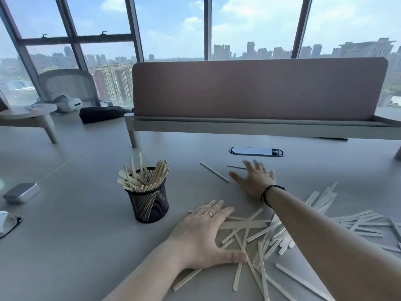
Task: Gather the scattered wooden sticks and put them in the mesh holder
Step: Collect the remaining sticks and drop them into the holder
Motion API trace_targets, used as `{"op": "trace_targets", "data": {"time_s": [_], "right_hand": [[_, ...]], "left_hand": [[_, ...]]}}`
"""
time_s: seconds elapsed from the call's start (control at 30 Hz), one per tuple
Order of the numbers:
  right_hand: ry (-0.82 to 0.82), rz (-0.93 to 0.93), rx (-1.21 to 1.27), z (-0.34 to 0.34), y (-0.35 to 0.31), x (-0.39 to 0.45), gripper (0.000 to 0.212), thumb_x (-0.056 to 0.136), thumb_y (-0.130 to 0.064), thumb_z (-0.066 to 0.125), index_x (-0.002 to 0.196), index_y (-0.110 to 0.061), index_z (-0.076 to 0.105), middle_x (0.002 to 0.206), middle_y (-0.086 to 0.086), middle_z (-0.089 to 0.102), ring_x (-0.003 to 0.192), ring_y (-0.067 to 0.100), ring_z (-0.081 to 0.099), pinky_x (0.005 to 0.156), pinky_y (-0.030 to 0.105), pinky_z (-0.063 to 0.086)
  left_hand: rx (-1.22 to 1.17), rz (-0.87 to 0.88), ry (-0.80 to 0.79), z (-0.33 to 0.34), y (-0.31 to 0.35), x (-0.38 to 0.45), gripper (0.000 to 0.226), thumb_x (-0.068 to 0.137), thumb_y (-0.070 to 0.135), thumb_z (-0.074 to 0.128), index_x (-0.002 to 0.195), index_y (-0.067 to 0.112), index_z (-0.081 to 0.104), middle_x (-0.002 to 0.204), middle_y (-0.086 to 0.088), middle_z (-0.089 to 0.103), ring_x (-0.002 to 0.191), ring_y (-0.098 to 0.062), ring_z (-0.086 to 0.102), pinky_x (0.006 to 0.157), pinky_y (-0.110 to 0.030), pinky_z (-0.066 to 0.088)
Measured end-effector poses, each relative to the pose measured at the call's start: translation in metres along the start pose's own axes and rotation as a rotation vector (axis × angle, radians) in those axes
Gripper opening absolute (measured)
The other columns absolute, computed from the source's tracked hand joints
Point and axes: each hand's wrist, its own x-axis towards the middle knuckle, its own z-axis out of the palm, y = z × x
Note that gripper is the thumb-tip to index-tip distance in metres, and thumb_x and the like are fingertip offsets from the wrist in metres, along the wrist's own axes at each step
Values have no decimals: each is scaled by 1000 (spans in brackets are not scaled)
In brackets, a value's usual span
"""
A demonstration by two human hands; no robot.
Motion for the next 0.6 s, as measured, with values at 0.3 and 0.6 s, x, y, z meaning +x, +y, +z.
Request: {"op": "trace_targets", "data": {"time_s": [0.3,0.6], "right_hand": [[-181,-205,-12,11,-43,19,79,85,-80,19,138,-30,51,152,-1,42,145,25,28,115,53,17],[-241,-365,311,15,-32,-3,36,97,-17,53,121,-36,70,147,-15,53,141,11,42,115,22,26]], "left_hand": [[-208,19,182,4,-6,28,87,65,84,64,136,36,53,141,22,54,127,6,48,106,-29,42],[-262,76,302,11,-11,32,56,73,72,70,106,27,69,104,20,65,97,0,60,85,-29,50]]}}
